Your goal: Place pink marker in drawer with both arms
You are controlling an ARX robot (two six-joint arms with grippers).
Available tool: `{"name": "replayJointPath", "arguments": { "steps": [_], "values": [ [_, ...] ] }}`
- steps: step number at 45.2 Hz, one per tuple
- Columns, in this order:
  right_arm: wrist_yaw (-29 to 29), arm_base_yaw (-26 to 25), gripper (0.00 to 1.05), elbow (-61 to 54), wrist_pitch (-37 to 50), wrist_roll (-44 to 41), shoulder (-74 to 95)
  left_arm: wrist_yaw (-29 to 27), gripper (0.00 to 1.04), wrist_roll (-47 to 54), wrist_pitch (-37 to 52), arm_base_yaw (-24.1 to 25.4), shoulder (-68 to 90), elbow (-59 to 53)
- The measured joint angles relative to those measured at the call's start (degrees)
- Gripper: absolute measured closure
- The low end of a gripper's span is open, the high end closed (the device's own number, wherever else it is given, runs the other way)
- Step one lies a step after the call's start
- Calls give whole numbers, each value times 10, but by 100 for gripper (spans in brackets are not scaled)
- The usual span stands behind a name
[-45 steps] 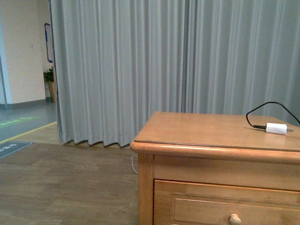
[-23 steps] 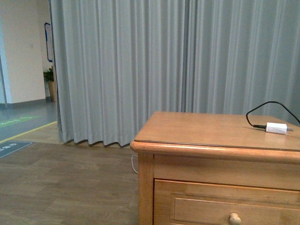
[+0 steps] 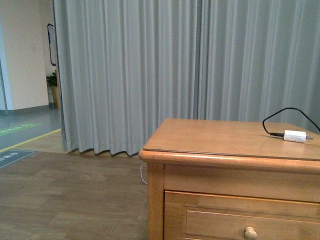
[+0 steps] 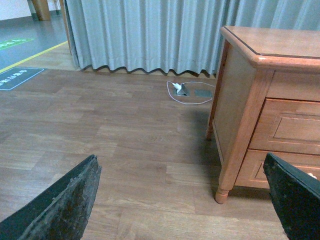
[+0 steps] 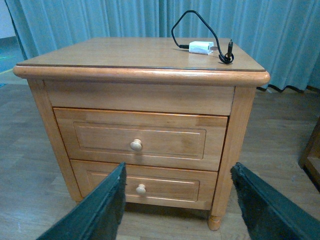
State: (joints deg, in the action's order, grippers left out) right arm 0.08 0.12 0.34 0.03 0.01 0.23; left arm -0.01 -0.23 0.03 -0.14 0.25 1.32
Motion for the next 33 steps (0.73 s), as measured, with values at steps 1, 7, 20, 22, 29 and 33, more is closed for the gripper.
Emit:
{"name": "replayJointPath", "arguments": {
  "steps": [1, 7, 20, 22, 29, 33],
  "values": [
    [0, 0, 37, 0, 0, 0, 0, 0, 6, 0, 0, 0, 0, 0],
    [0, 0, 12, 0, 0, 0, 0, 0, 6, 0, 0, 0, 0, 0],
    [0, 0, 8, 0, 0, 0, 0, 0, 6, 0, 0, 0, 0, 0],
    [0, 0, 8, 0, 0, 0, 0, 0, 6, 0, 0, 0, 0, 0],
    [0, 0, 8, 0, 0, 0, 0, 0, 6, 0, 0, 0, 0, 0],
    [0, 0, 8, 0, 0, 0, 0, 0, 6, 0, 0, 0, 0, 0]
  ]
}}
